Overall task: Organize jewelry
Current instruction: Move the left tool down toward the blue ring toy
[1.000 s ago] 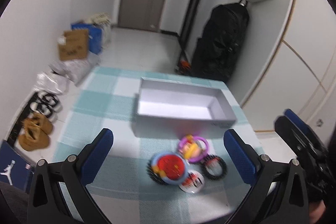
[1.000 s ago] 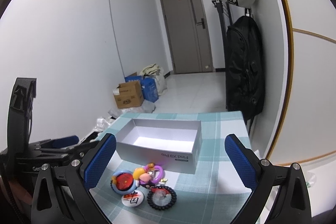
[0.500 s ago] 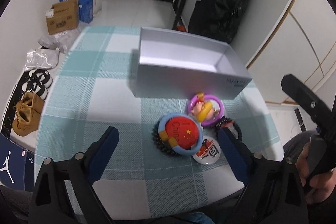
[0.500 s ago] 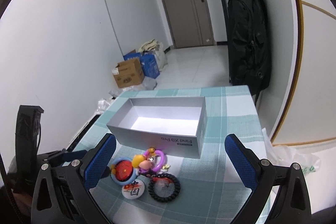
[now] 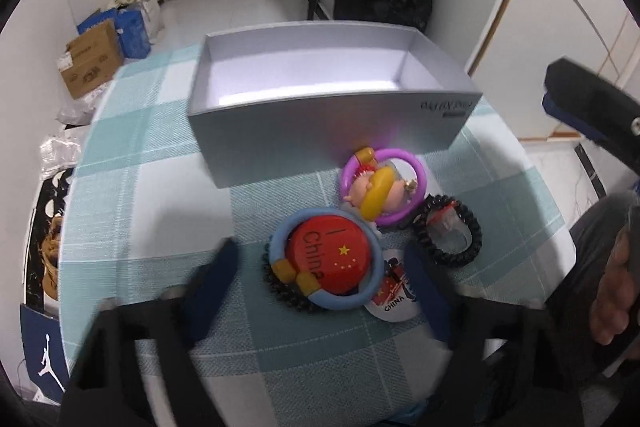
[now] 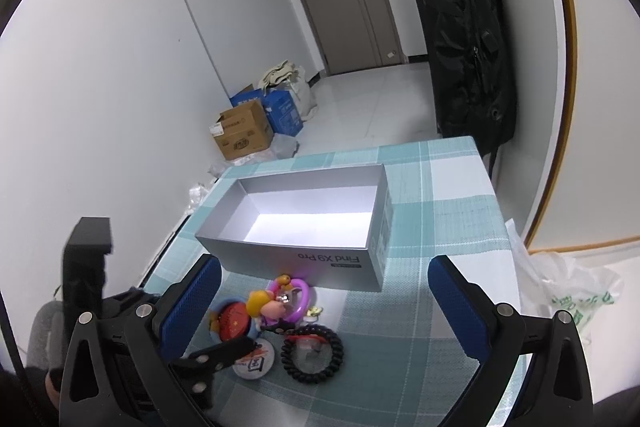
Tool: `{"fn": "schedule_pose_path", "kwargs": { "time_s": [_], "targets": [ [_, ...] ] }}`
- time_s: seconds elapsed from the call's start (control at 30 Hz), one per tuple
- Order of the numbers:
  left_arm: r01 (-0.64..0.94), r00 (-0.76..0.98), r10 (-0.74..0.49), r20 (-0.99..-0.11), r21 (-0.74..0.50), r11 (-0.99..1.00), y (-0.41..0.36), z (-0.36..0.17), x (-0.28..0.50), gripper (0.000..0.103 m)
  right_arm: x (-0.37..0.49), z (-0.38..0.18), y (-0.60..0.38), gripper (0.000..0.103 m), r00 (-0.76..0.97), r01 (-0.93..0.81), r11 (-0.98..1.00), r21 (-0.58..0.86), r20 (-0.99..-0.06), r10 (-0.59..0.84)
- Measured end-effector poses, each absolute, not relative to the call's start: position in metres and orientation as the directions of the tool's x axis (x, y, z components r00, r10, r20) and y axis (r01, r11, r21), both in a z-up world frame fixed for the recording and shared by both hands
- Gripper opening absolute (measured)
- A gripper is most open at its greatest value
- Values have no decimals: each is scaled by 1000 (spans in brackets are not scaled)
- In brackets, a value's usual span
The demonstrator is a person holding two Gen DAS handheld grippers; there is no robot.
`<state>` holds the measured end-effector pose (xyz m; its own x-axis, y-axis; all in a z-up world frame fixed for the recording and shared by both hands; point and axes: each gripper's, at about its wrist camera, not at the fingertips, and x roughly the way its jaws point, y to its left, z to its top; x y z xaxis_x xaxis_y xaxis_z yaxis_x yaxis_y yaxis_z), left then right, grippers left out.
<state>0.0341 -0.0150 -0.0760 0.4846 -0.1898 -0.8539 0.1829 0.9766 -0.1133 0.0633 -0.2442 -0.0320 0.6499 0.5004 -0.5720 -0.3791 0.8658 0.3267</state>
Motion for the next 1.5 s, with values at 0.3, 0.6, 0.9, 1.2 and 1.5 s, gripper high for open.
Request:
{"fn": "schedule_pose_path", "kwargs": {
  "time_s": [0.3, 0.6, 0.9, 1.2, 1.5],
  "targets": [
    [229, 490, -170, -855, -62, 972, -22, -75, 33, 55, 64, -31, -245, 103, 650, -377, 862, 339, -566, 507],
    [194, 501, -248, -829, -172, 966, -10, -64, 38, 54, 62, -31, -247, 103, 655, -375, 863, 338, -562, 505],
    [158, 508, -329, -796, -290, 944, 2, -59, 41, 17, 63, -39, -243, 103, 627, -374, 867, 330, -599, 498],
    [120, 512, -319, -798, -301, 946, 15, -58, 42, 17, 56, -45, -237, 103, 614, -379, 875, 302, -625, 482],
    [99, 425, -304, -853, -290, 952, 15, -78, 53, 18, 51, -44, -233, 103, 617, -392, 876, 280, -626, 477]
  ]
}}
